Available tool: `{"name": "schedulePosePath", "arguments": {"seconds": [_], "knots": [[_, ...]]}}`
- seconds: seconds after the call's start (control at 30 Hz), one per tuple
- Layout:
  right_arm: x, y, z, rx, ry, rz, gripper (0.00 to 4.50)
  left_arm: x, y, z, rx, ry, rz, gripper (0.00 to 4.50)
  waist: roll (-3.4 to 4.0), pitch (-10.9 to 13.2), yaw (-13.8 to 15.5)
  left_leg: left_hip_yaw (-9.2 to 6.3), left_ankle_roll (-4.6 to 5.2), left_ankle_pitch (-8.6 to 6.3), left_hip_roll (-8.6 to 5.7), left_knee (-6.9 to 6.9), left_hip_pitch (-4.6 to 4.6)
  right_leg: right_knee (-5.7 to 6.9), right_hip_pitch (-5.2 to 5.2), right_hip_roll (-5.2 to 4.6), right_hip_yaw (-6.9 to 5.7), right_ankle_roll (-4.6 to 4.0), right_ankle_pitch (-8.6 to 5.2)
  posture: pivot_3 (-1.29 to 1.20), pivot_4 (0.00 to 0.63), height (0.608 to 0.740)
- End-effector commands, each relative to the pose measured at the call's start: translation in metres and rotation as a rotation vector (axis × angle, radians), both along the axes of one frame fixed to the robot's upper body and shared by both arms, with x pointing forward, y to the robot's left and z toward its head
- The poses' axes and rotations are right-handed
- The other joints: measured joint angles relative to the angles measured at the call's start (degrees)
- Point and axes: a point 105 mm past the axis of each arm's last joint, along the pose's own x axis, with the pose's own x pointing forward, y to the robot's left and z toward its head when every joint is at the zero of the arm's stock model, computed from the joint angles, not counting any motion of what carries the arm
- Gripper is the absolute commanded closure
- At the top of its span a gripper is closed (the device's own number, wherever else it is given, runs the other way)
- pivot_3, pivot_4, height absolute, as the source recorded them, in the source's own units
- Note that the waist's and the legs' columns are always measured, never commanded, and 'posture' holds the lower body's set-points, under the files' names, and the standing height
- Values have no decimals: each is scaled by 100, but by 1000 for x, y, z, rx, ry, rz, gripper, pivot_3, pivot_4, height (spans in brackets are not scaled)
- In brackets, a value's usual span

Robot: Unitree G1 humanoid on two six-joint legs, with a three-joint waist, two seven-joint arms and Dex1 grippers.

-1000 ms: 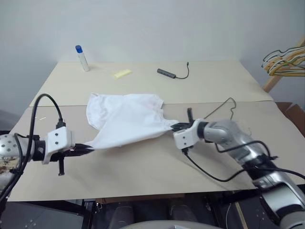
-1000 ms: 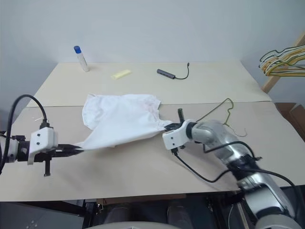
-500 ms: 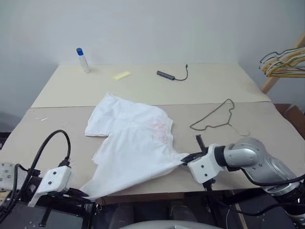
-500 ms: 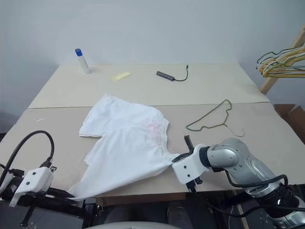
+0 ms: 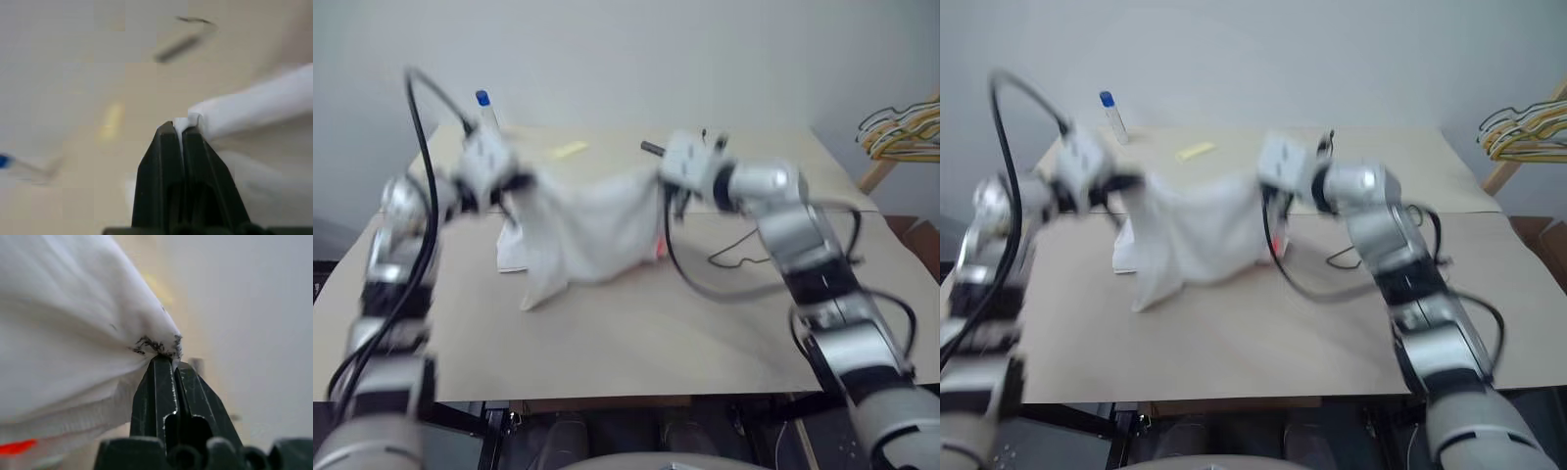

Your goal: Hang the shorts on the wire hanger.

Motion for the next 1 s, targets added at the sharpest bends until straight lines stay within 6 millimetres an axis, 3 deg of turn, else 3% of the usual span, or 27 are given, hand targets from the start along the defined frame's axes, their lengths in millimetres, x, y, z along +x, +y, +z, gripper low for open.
{"name": "schedulePosePath", "arguments": {"seconds": [0.03, 0.13, 0.23, 0.33, 0.4, 0.47, 0.5, 0.57, 0.63, 0.73, 0.87, 1.0], "knots": [[-2, -58, 88, 204, -468, -303, 4478, -26, 31, 116, -231, -480, 177, 4500, -12, -8, -55, 3, -62, 25, -11, 2, -78, 34, -101, -25, -7, 3, 1, 32, 0, 740], [-29, -70, 116, 223, -702, -313, 4478, -61, 30, 157, -286, -691, 76, 4500, 4, -18, -186, 37, -85, 39, -51, -21, -119, 60, -176, -104, -69, 4, 1, 23, 0, 740], [-38, -68, 99, 157, -700, -266, 4478, -80, 27, 145, -168, -664, -52, 4500, 8, -21, -347, 71, -48, 9, -78, -24, -114, 43, -173, -146, -94, 6, 0, 24, 0, 740], [-37, -53, 55, 3, -582, -171, 4478, -86, 21, 108, -57, -525, -178, 4500, 10, -23, -471, 73, -21, -7, -96, -9, -103, 22, -139, -161, -95, 34, 7, 29, 0, 740], [-40, -39, 12, -188, -494, -74, 4478, -92, 16, 67, 36, -349, -288, 4500, 10, -22, -518, 66, 12, -18, -111, -4, -106, -21, -117, -171, -94, 68, 9, 35, 0, 740], [-50, -23, -33, -333, -396, 65, 4478, -107, 11, 11, 198, -105, -426, 4500, 15, -19, -596, 60, 27, -13, -114, 2, -86, -34, -84, -171, -97, 71, 11, 38, 0, 740], [-61, -12, -71, -440, -287, 184, 4478, -120, 14, -29, 292, 67, -481, 4500, 16, -18, -611, 61, 31, -14, -113, 1, -57, -58, -52, -168, -96, 72, 10, 37, 0, 740], [-84, -4, -127, -569, -96, 359, 4478, -146, 25, -85, 436, 318, -549, 4500, 23, -13, -648, 70, 46, -23, -113, -5, -12, -73, -17, -166, -87, 74, 7, 38, 0, 740], [-107, -1, -160, -639, 22, 483, 4478, -172, 40, -124, 570, 508, -594, 4500, 21, -1, -642, 69, 61, -32, -107, -7, 27, -75, 33, -161, -91, 75, 1, 42, 0, 740], [-127, 2, -175, -683, 76, 592, 4478, -202, 58, -149, 637, 710, -627, 4500, 20, 9, -570, 75, 63, -30, -83, -2, 74, -76, 77, -144, -93, 68, 4, 47, 0, 740], [-144, 3, -178, -686, 141, 683, 4478, -229, 67, -156, 667, 872, -659, 4500, 17, 7, -432, 82, 74, -38, -60, -2, 143, -103, 156, -127, -97, 99, -22, 49, 0, 740], [-157, -6, -180, -727, 225, 739, 4478, -246, 74, -164, 717, 973, -663, 4500, 17, 8, -287, 90, 93, -54, -61, -2, 138, -113, 153, -129, -95, 69, -8, 54, 0, 740]]}}
